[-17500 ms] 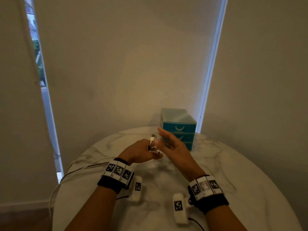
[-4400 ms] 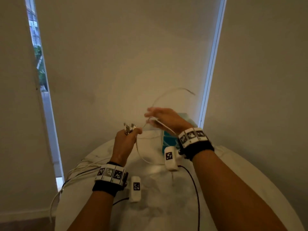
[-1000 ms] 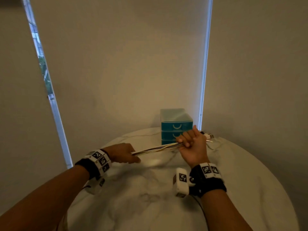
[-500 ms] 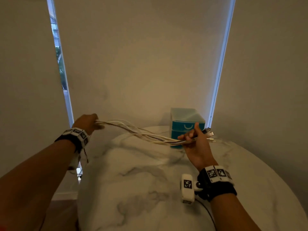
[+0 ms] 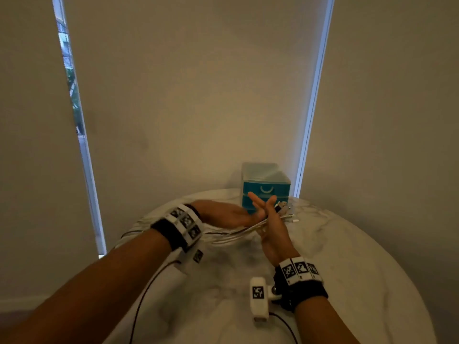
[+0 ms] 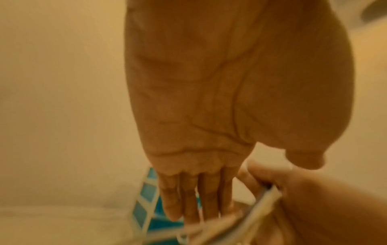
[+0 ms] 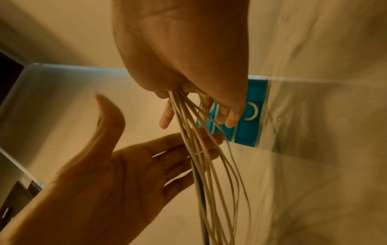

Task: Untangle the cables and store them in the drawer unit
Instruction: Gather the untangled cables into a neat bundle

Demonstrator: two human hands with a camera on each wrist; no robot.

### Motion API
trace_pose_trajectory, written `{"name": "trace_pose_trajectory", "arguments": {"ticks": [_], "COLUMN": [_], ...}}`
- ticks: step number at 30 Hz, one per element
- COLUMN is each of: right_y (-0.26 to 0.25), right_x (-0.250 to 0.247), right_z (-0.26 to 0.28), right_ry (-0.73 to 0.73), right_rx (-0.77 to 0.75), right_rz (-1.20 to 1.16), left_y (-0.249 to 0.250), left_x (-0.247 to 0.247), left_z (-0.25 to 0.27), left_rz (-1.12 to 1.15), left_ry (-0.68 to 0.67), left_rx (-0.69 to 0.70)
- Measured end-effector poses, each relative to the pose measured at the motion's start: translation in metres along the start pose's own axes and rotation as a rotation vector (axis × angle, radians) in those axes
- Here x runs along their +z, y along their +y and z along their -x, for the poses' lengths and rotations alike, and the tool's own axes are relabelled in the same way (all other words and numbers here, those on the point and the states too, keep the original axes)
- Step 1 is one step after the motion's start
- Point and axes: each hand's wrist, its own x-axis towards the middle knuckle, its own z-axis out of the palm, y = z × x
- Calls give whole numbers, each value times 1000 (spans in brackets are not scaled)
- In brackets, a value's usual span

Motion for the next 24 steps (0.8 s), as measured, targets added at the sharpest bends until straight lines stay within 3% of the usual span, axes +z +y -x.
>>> {"name": "trace_pose_trajectory", "arguments": {"ticks": [2, 7, 10, 15, 20, 24], "right_y": [1, -1, -1, -6, -8, -6], "right_x": [-10, -26, -26, -28, -32, -33], "right_z": [-1, -10, -9, -8, -6, -7], "right_ry": [-20, 23, 20, 51, 99, 153], "right_rx": [39, 128, 151, 223, 310, 308], "right_rz": [-33, -244, -407, -541, -671, -812], "left_y": [4, -11, -4, 1, 11, 24], "left_x": [26, 50, 48, 42, 36, 35], "left_z": [-19, -42, -39, -29, -25, -23], "left_rz": [-4, -1, 121, 0, -85, -120], "left_ry": [-21, 171, 113, 190, 284, 357], "left_rx": [56, 114, 103, 32, -126, -148]}}
